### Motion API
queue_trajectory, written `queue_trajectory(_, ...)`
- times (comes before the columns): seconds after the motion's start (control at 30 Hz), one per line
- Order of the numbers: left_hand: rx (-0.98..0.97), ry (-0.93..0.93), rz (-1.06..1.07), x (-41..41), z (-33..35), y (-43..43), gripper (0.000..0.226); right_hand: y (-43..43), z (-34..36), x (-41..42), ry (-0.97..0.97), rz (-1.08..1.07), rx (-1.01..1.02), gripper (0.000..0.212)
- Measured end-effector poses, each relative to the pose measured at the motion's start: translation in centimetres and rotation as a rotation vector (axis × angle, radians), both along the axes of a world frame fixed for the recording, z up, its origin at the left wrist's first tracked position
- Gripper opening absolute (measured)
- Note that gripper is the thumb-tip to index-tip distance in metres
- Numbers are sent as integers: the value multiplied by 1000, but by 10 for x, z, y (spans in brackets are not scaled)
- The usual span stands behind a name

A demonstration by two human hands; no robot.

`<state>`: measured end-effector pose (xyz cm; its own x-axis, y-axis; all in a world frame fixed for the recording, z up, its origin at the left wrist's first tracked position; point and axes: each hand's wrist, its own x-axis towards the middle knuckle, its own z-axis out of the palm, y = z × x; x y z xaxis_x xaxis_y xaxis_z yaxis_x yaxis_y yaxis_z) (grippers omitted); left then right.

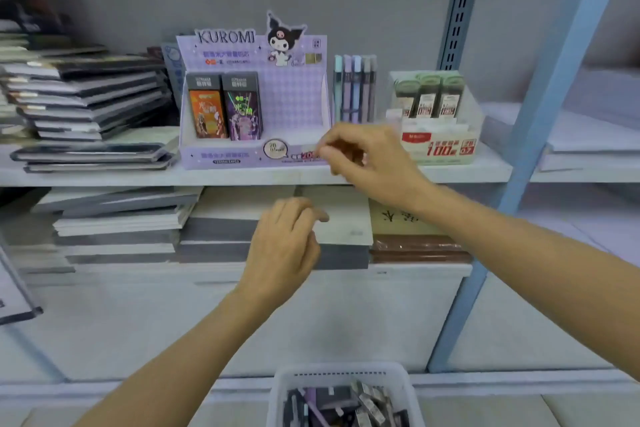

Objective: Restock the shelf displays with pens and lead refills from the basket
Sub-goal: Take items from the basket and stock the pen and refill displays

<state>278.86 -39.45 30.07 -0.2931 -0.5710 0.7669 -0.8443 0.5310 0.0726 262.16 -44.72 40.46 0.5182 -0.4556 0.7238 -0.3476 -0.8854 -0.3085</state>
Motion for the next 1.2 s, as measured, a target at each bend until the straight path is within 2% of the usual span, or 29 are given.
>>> queue_trajectory(0.1, 255, -9, 14, 11, -87, 18, 28, 13, -91, 20, 212, 70, 187, 13)
queue_trajectory(0.27, 699, 13, 97, 32, -208, 44, 32, 15, -252, 23, 520, -9, 621, 17)
queue_trajectory(0.37, 838, -23, 112, 36, -262, 61, 38, 23, -339, 13, 737, -52, 871, 25)
queue_trajectory(0.43, 899, -37, 127, 38, -291, 72, 42, 34, -387, 9, 780, -111, 1016, 35)
queue_trajectory(0.53, 1035, 11, 171, 46, -324, 84, 55, 51, -438, 14, 750, -249, 1164, 51)
queue_trajectory(0.63, 1039, 91, 168, 50, -339, 91, 56, 64, -468, 33, 655, -334, 1179, 44)
queue_trajectory(0.77, 1012, 164, 180, 50, -343, 90, 51, 74, -488, 62, 494, -383, 1216, 48)
queue_trajectory(0.87, 1017, 169, 157, 52, -344, 89, 48, 73, -494, 63, 426, -401, 1269, 32)
queue_trajectory(0.97, 1026, 180, 142, 53, -344, 87, 43, 68, -491, 56, 406, -360, 1293, 44)
queue_trajectory(1.07, 990, 223, 162, 49, -343, 81, 33, 61, -478, 47, 314, -265, 1381, 41)
queue_trajectory(1.13, 1019, 345, 177, 43, -338, 76, 31, 56, -463, 43, 234, -169, 1452, 33)
queue_trajectory(1.2, 1217, 565, 100, 34, -331, 73, 35, 52, -449, 40, 169, -84, 1514, 22)
